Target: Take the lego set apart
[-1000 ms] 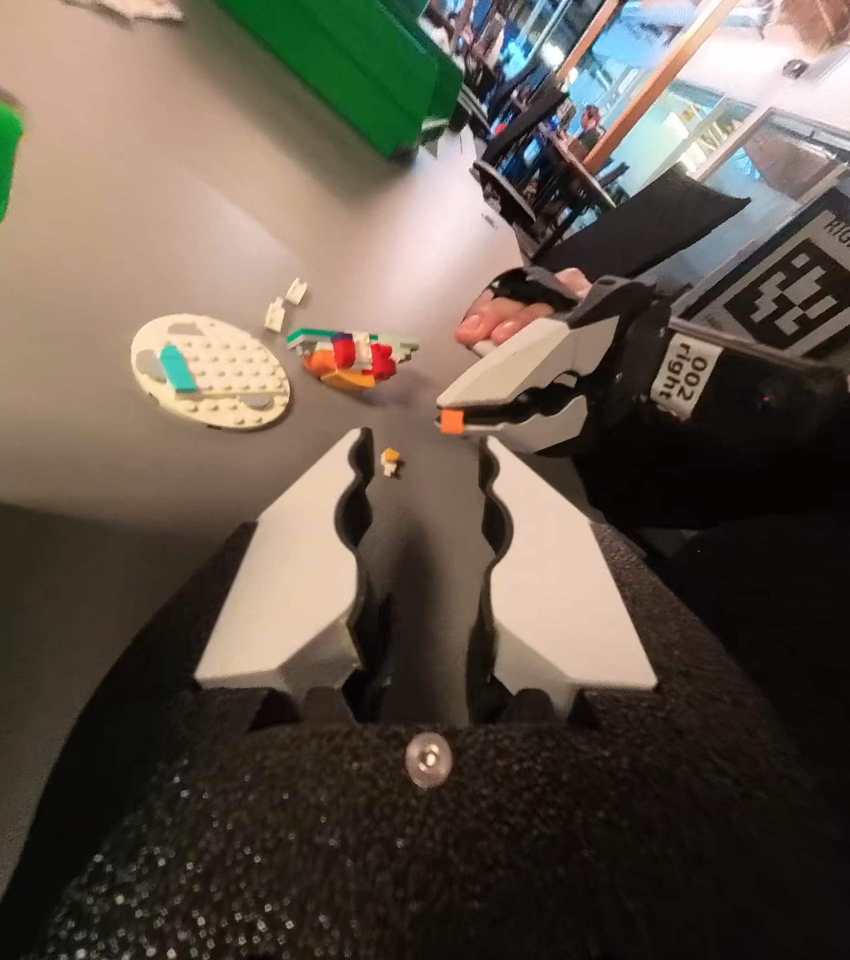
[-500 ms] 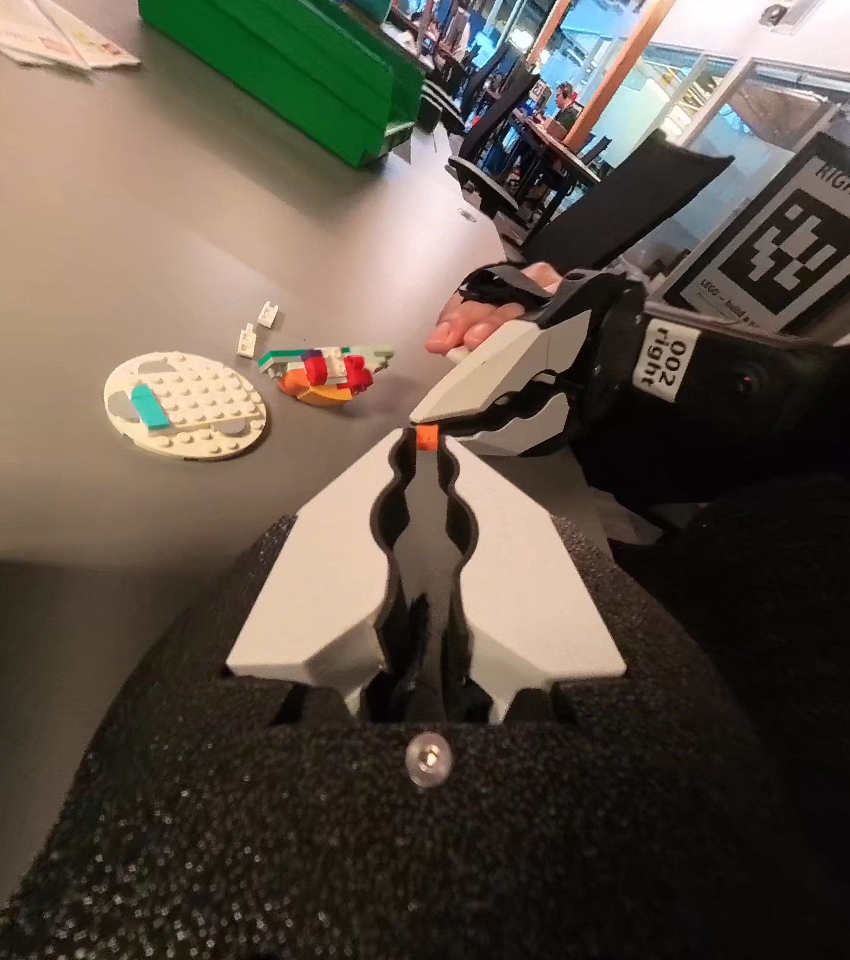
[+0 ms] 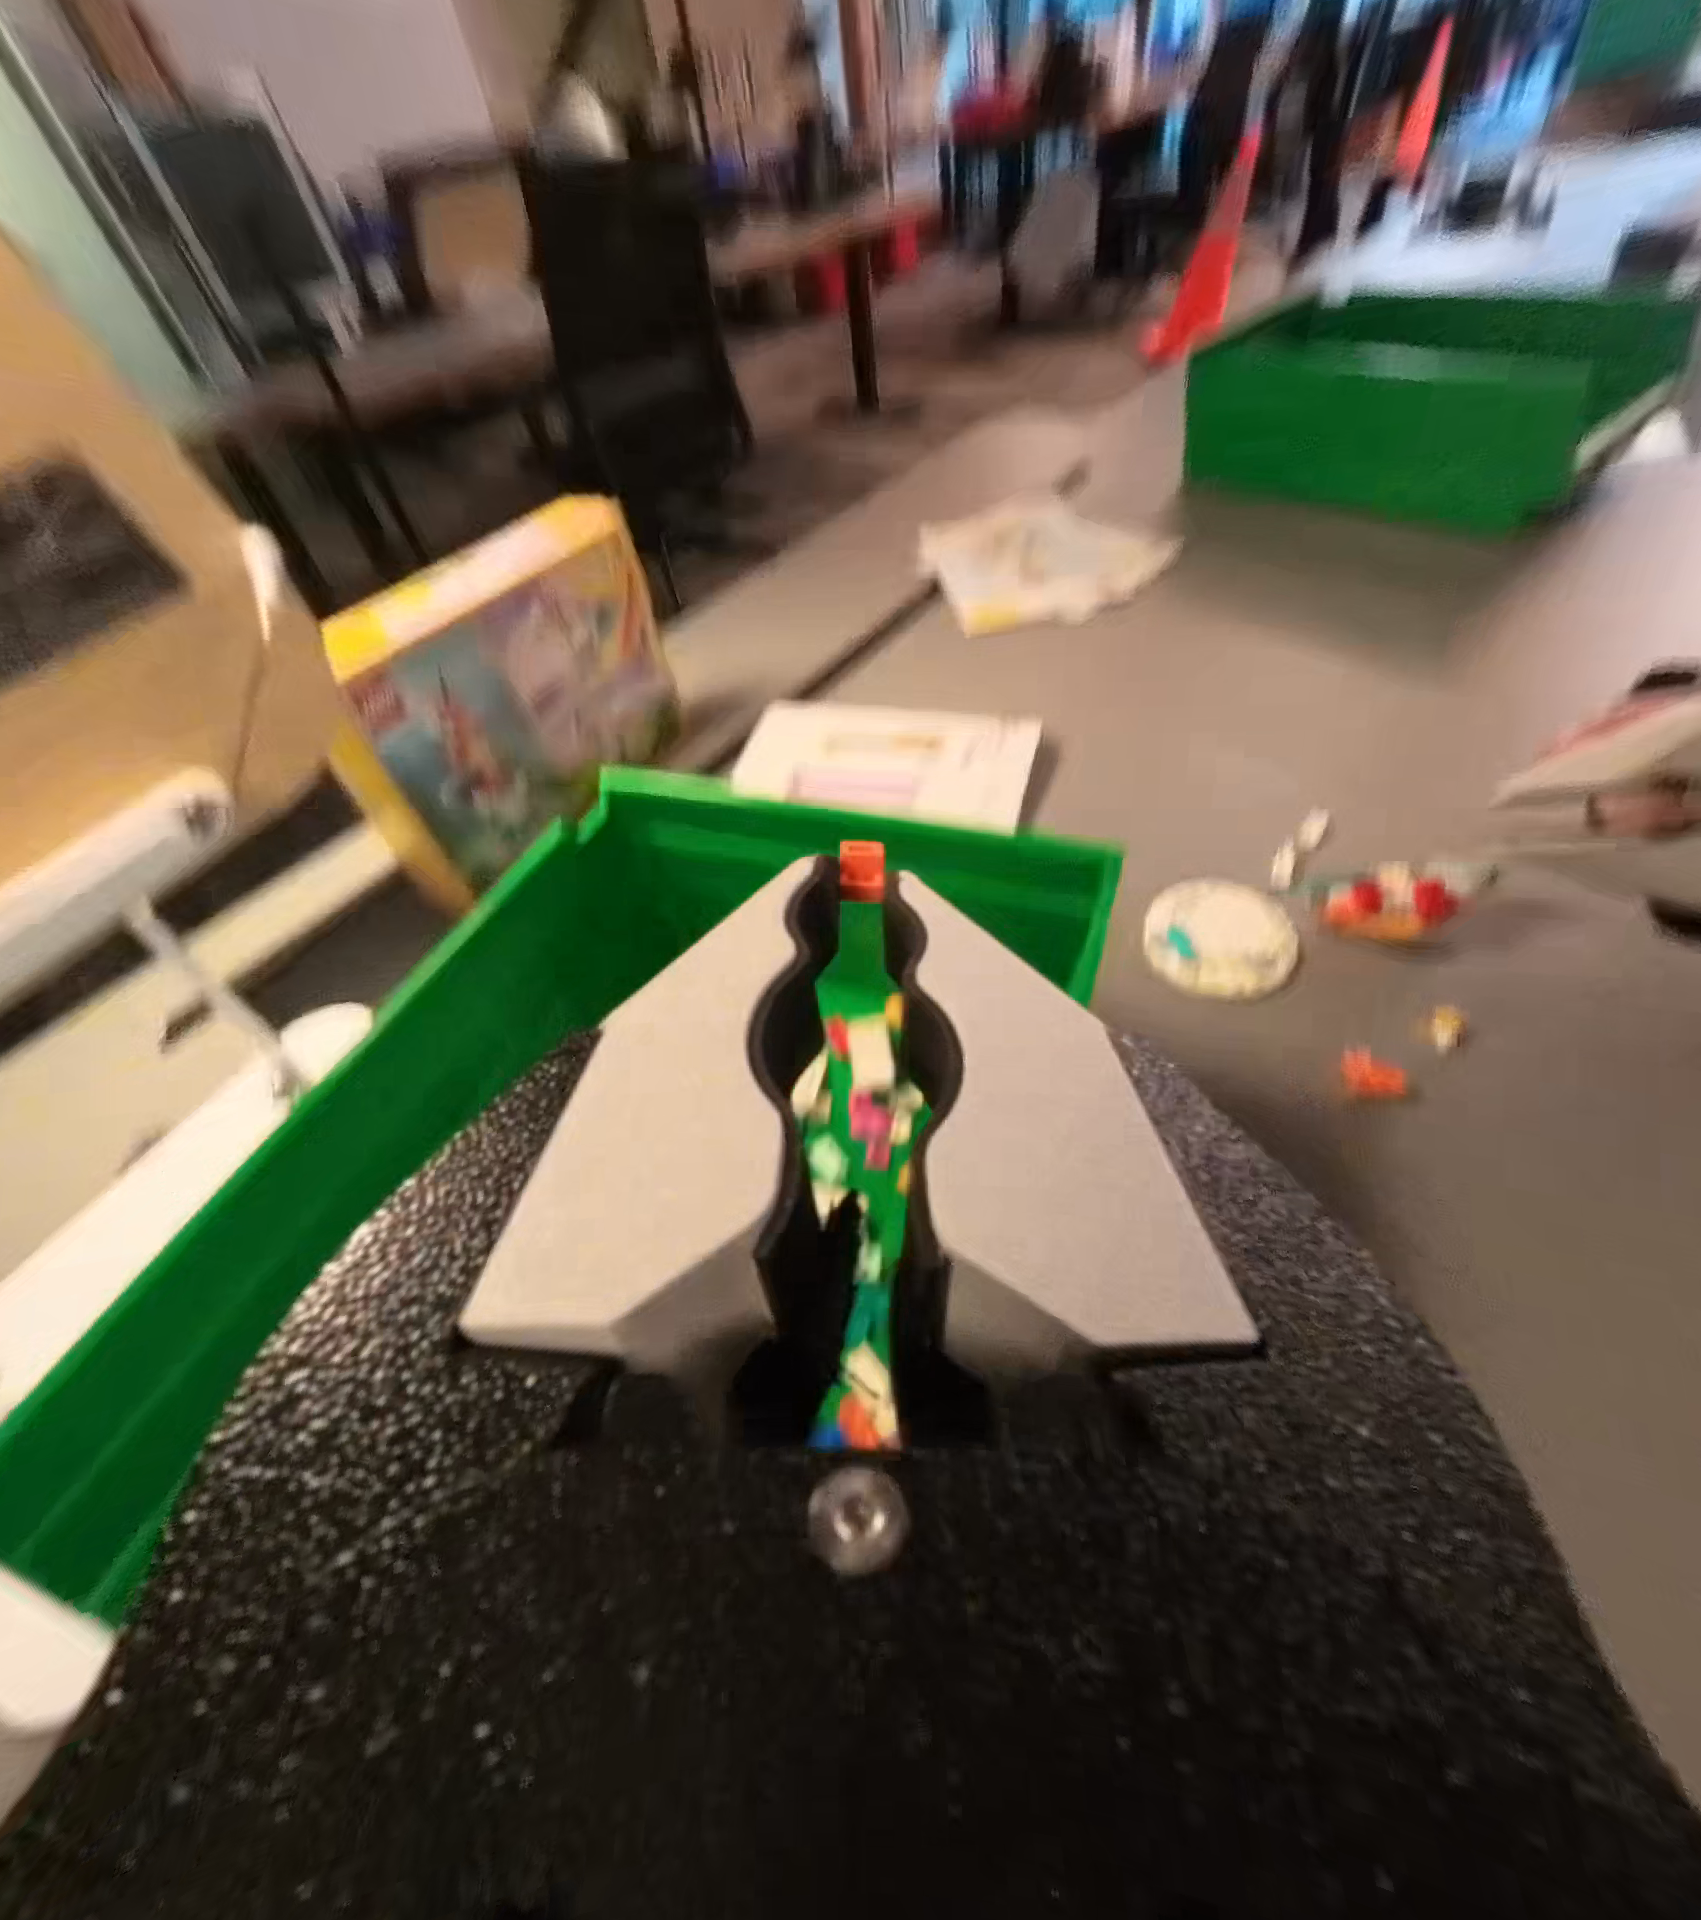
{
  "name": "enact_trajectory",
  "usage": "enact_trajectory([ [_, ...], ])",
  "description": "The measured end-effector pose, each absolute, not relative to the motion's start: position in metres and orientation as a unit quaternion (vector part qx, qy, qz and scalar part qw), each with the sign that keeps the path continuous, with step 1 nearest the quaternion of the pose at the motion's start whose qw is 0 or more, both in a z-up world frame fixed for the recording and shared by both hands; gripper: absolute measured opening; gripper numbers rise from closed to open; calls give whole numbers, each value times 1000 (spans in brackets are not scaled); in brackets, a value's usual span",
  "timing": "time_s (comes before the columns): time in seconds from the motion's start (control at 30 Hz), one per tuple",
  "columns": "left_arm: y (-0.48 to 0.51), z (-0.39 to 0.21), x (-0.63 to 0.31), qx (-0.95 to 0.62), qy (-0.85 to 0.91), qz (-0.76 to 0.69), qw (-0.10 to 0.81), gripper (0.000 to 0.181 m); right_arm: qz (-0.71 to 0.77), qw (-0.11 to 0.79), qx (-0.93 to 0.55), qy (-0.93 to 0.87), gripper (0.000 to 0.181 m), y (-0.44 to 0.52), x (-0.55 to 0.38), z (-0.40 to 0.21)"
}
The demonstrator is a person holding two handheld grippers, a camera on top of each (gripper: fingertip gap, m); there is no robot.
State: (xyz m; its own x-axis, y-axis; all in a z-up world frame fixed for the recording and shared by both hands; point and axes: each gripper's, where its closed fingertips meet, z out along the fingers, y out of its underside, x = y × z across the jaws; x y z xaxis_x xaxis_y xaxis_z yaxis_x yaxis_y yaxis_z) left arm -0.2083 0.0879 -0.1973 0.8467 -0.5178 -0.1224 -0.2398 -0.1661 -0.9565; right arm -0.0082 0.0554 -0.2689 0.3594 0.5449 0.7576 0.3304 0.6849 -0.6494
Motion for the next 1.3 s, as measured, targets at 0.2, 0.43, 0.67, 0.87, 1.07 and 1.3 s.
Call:
enact_trajectory([
  [0.2, 94, -282, -283, -880, 196, -100, 420, 7, 63, 716, -402, -567, 6, 60, -11, -276],
  [0.43, 73, -345, -314, -949, 163, -57, 265, 7, 66, 709, -413, -568, 4, 64, -10, -280],
  [0.67, 70, -362, -317, -963, 145, -40, 223, 43, 83, 687, -424, -584, 4, 62, -15, -289],
  [0.87, 83, -305, -331, -934, 131, 62, 327, 46, 186, 566, -500, -629, 12, 52, -20, -321],
  [1.07, 58, -222, -207, -832, 297, -21, 467, 30, 290, 395, -619, -614, 19, 39, -26, -349],
  [1.3, 29, -238, -114, -769, 424, -78, 471, 16, 263, 306, -695, -596, 20, 29, -29, -377],
])
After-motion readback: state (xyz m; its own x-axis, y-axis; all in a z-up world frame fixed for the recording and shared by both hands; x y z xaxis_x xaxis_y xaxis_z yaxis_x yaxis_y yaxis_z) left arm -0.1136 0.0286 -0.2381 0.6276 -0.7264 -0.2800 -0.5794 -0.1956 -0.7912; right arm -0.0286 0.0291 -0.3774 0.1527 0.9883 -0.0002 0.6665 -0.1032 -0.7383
